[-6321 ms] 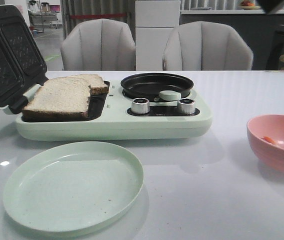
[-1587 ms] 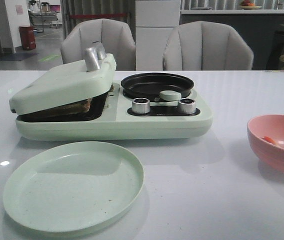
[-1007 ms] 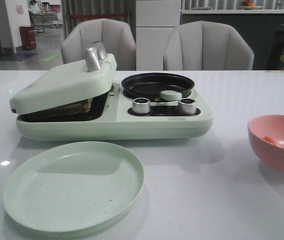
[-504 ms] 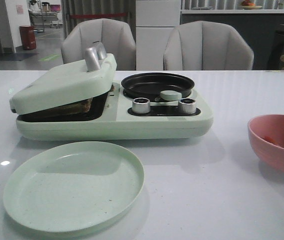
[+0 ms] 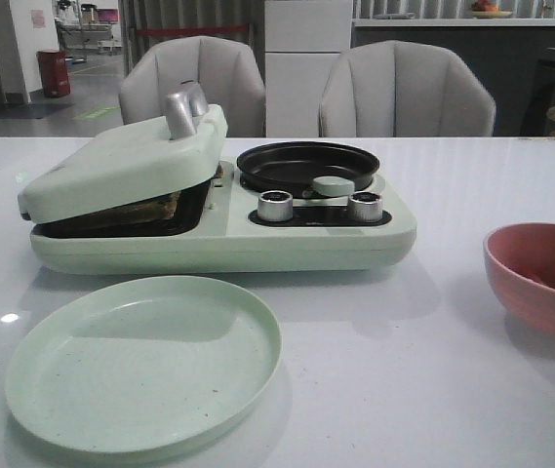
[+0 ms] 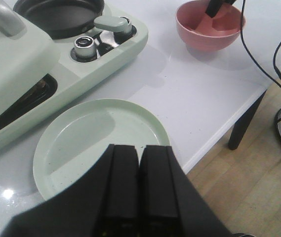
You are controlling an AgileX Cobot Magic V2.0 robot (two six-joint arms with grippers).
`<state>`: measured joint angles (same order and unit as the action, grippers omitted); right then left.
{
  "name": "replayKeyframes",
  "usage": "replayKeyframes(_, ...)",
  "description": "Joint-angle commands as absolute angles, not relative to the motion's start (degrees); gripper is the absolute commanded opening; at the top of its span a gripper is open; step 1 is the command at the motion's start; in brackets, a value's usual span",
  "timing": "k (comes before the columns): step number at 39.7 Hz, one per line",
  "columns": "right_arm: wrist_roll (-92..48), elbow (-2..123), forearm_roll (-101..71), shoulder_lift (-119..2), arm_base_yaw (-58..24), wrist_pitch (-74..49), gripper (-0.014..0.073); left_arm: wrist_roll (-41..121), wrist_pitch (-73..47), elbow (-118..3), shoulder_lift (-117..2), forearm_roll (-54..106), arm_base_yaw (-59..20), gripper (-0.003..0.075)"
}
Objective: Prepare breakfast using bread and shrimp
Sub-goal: 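Grasp the pink bowl with the right gripper and lift it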
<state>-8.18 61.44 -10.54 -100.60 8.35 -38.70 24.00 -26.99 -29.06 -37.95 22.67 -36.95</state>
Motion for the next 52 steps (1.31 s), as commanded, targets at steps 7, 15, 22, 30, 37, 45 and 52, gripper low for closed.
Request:
replayKeyframes(7, -9.0, 63.2, -11.5, -99.4, 8.5, -36.9, 0.0078, 23.3, -22.9, -30.6, -37.7, 23.6, -36.7, 0.0098)
replayKeyframes(15, -9.9, 63.5, -11.4, -96.8, 8.3, -36.5, 0.0022, 23.3, -22.9, -30.6, -37.7, 23.6, -36.7, 0.0098)
replayKeyframes(22, -12.1, 68.6, -9.0, -91.5, 3.9, -35.5, 0.0022, 23.3, -22.9, -30.6, -37.7, 23.6, -36.7, 0.0098)
replayKeyframes(30, -11.4, 79.8, 0.4, -90.8, -7.0, -33.8, 0.0033, 23.3, -22.9, -30.6, -37.7, 23.6, -36.7, 0.0098)
replayKeyframes(37, -3.5, 90.1, 11.4, -95.6, -14.5, -30.9, 0.0032, 23.3, -22.9, -30.6, -37.7, 23.6, -36.7, 0.0098)
replayKeyframes(45, 4.9, 102.4, 25.5, -104.6, -18.9, -30.8, 0.0032, 23.3, -22.9, -30.6, -37.7, 23.6, -36.7, 0.0098)
replayKeyframes(52, 9.4, 110.0, 37.2, -111.7, -21.6, -31.9, 0.0032, 23.3, -22.9, -30.6, -37.7, 23.6, -36.7, 0.0098)
